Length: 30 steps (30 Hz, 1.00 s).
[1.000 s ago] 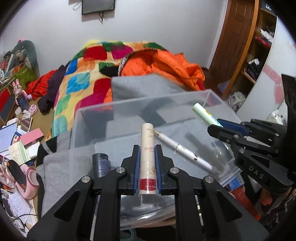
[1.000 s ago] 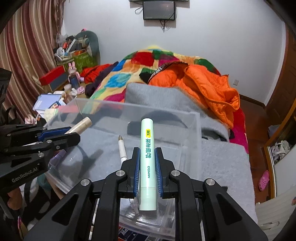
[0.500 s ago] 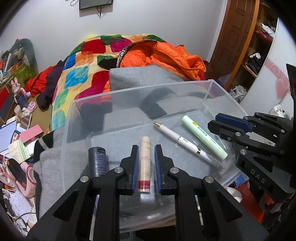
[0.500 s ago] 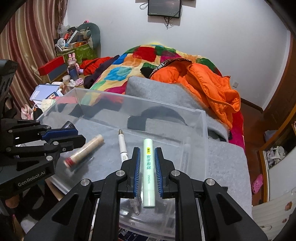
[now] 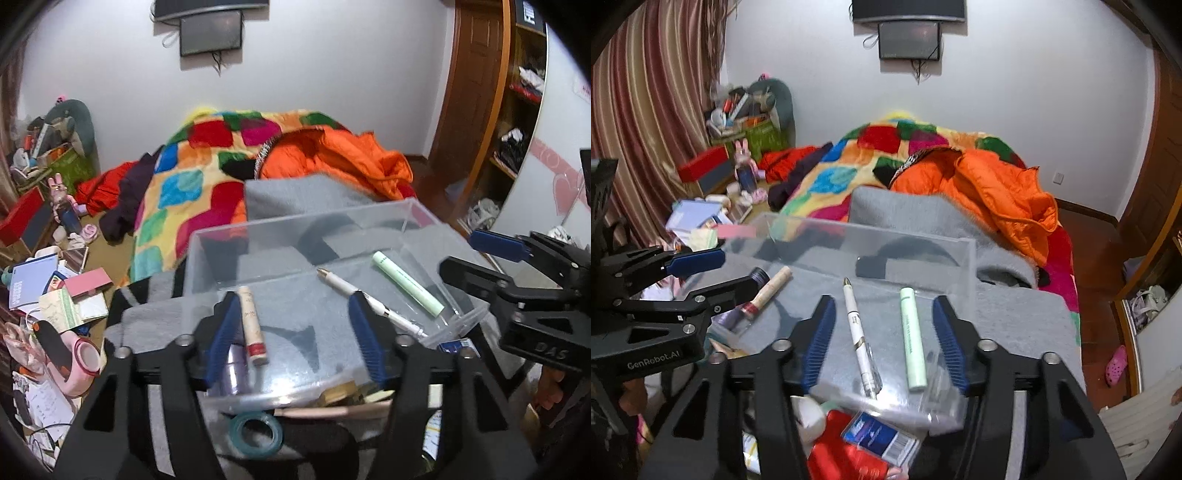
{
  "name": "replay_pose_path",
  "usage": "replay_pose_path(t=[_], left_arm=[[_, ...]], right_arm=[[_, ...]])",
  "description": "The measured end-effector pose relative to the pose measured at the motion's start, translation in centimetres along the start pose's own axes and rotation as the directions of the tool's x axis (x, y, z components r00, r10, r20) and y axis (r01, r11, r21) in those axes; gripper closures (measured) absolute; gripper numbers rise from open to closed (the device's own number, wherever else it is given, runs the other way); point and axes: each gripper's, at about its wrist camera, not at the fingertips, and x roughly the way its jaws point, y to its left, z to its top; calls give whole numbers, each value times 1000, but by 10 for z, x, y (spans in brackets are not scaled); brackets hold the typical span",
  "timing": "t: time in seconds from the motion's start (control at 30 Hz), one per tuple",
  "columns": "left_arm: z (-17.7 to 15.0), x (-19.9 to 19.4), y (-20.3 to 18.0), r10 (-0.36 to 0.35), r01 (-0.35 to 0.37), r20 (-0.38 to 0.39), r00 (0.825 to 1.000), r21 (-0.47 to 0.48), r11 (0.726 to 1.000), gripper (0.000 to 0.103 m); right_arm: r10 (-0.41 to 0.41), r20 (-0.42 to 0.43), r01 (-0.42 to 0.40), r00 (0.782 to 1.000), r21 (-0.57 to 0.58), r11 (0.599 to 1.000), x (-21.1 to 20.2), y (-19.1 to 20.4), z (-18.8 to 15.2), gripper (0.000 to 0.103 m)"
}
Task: Organize objects
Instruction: 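Open the left tool over the box while the right tool releases the white-green tube inside, then grasp the teal tape roll with the left tool while the right tool grasps the red box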
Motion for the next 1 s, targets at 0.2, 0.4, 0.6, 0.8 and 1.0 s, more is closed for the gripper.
replay_pose_path(t=[0.2,0.4,0.6,0.8,1.0], left_arm=[[-16,-28,10,22,-21,40,999,-33,999,19],[-40,-35,22,44,-43,16,999,-70,997,15],[-65,-25,27,65,-68,-43,997,-86,994,15],[-84,-6,36,74,-88,-113,991,-127,988,15],[-88,12,37,76,-98,-158,985,-136,986,26]], right_arm=[[3,28,-5,1000,68,998,-28,-5,-15,26],[21,-21,-19,1000,130,991,-34,-10,-40,25],[81,-99,-60,992,198,978,-35,-8,-72,25],[108,-163,-76,981,190,979,-36,6,-97,25],[127,-217,-82,968,205,975,-26,11,-116,25]])
